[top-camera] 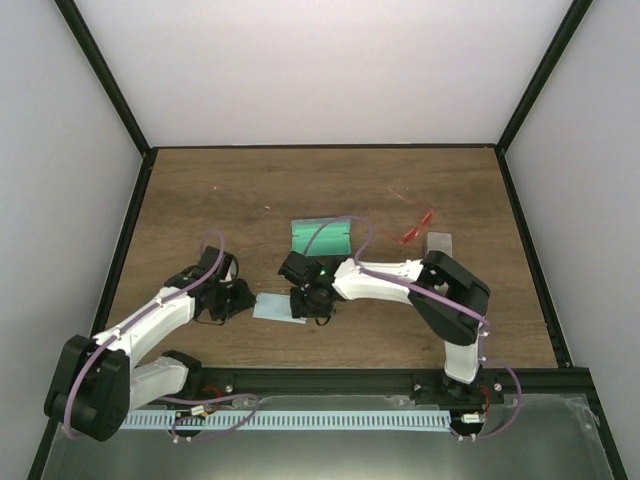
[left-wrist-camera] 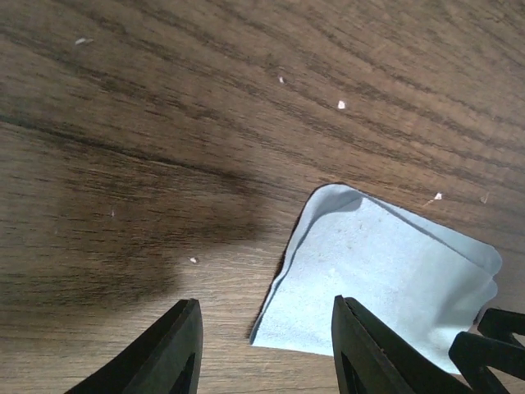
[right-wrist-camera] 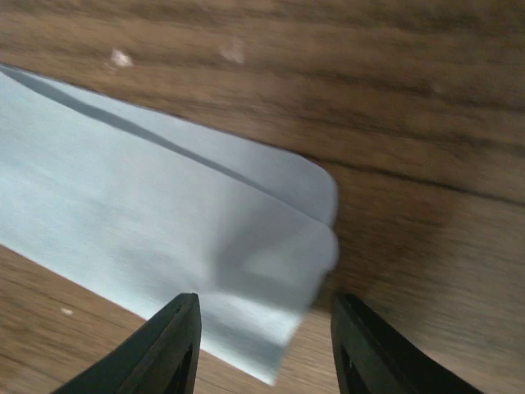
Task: Organize the sunglasses
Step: Pick up the glasses cleaning cloth from the center of the board.
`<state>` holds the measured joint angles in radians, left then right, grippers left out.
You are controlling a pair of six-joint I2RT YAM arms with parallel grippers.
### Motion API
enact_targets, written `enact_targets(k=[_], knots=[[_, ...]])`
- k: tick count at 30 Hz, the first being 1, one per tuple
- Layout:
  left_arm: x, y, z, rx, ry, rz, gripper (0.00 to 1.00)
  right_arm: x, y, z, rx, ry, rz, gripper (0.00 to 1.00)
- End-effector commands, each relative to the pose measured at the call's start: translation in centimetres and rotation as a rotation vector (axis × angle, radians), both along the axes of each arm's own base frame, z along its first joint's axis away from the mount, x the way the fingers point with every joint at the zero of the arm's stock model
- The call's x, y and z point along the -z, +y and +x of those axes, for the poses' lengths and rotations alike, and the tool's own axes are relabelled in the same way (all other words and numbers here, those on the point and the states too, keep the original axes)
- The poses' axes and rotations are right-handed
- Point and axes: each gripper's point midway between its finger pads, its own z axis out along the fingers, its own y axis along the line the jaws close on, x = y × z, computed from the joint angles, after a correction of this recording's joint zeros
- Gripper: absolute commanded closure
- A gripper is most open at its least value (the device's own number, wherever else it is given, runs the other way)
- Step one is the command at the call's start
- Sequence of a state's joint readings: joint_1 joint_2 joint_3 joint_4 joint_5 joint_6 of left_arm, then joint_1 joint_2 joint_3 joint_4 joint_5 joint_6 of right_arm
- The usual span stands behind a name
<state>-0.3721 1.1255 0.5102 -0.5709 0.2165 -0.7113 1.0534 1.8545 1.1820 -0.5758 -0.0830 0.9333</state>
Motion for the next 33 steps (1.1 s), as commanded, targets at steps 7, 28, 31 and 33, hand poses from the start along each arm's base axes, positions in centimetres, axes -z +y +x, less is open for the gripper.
enact_targets(k=[7, 28, 31, 33], knots=[[0.0, 0.2, -0.5, -0.018, -0.004, -0.006, 0.54, 1.2, 0.8, -0.3, -0.014, 0.034, -0.023, 0.62], [0.6, -0.8, -1.1, -0.004, 0.010, -0.047, 0.55, 1.3, 0.1, 0.1, -0.001, 0.017, -0.061, 0.99], [0.5, -1.6, -1.1, 0.020, 0.000, -0.057, 0.55, 1.3, 0.1, 0.1, -0.003, 0.018, -0.055, 0.99], [0.3, -2.5, -0.9, 0.058, -0.018, -0.077, 0.55, 1.4, 0.1, 0.0, -0.005, 0.023, -0.055, 0.99]])
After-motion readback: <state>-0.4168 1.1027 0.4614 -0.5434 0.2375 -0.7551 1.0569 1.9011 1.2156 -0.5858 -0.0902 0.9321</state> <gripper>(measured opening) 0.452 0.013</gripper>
